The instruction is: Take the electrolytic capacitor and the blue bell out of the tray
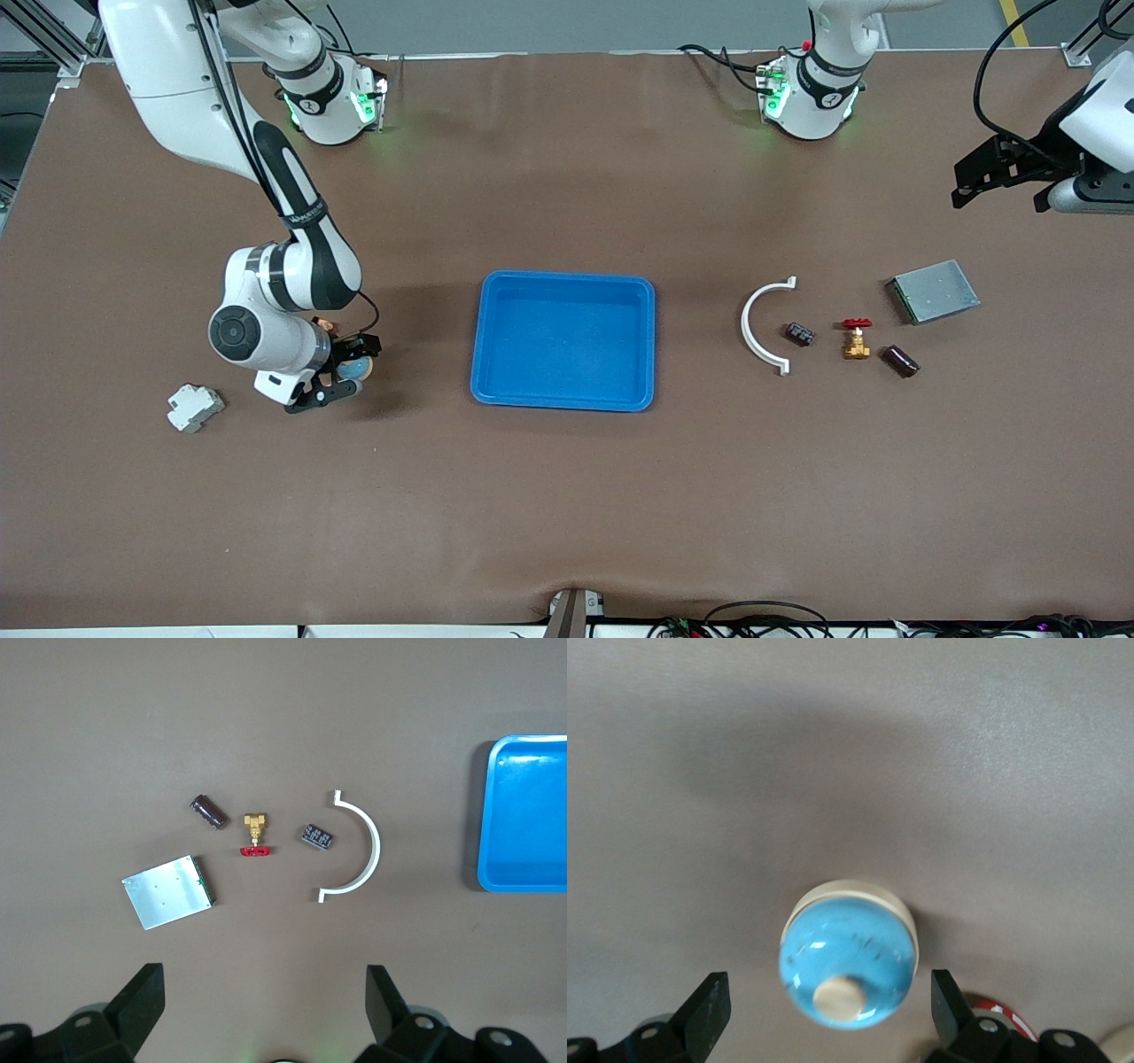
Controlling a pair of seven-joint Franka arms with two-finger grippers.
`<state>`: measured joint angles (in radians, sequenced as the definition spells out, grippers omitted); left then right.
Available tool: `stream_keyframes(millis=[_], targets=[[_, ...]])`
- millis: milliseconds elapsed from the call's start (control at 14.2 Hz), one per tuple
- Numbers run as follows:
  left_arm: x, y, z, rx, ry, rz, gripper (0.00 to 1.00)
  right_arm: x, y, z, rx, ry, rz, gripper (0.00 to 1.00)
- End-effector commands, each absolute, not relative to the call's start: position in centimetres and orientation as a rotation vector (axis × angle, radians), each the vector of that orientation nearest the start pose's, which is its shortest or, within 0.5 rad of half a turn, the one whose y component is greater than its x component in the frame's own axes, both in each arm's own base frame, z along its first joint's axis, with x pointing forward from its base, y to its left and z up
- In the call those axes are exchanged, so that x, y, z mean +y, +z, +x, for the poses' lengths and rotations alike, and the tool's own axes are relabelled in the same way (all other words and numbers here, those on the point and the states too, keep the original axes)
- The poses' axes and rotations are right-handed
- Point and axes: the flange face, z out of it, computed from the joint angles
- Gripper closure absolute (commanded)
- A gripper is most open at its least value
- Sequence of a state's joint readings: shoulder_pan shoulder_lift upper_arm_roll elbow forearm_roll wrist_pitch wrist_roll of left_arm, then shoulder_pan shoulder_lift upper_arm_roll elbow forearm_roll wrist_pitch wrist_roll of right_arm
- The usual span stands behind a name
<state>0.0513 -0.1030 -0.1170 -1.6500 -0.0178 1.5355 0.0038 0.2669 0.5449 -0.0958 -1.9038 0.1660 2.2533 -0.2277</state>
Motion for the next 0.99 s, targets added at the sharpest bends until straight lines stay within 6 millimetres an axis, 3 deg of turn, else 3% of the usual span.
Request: stream_keyframes(millis=[0,212,565,707,918], targets=[[-4.1,64.7,50.7,0.099,0.002,-3.147,0.00,11.5,25.6,59.6,-0.331,0.318,-3.021,0.00],[-4.1,64.9,50.5,0.099,-0.003,-3.146,0.00,11.5,31.5,58.4,-0.254,0.358,-3.010,0.00],[-4.1,65.0,50.5,0.101,-0.005,-3.148,0.00,9.0,41.9,55.2,-0.202,0.445,-2.982,0.00],[-4.1,64.9,50.6,0.099,-0.003,-3.148,0.00,6.4,46.2,54.7,-0.159,0.472,-2.969,0.00],[-4.1,64.8,50.7,0.099,-0.005,-3.148,0.00,0.4,53.0,55.5,-0.043,0.461,-2.965,0.00]])
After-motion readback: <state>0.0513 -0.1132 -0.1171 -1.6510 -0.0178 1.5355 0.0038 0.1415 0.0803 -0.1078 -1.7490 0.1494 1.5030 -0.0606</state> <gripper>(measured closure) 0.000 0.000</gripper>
